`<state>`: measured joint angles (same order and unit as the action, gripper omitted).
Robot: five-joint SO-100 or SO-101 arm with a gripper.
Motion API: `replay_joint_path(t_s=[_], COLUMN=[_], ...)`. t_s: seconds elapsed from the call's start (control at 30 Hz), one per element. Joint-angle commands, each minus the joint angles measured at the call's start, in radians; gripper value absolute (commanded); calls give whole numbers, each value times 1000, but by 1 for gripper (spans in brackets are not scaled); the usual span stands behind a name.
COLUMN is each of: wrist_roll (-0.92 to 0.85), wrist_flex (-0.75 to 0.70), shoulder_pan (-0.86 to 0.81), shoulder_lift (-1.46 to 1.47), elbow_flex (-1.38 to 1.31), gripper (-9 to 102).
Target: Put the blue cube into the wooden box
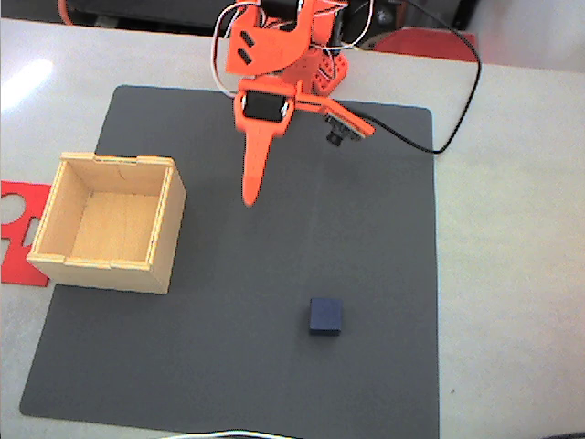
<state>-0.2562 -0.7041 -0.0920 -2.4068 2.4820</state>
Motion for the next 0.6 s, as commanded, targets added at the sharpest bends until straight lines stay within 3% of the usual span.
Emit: replay_joint_path(t_s=[0.0,0.23,0.57], wrist_roll=[-49,-106,-101], wrist_flex=[-35,-140,-163], shoulder_pan=[-14,31,193], shoulder_lift=[235,588,851], elbow_flex=[-265,-598,-750], gripper=[28,28,28])
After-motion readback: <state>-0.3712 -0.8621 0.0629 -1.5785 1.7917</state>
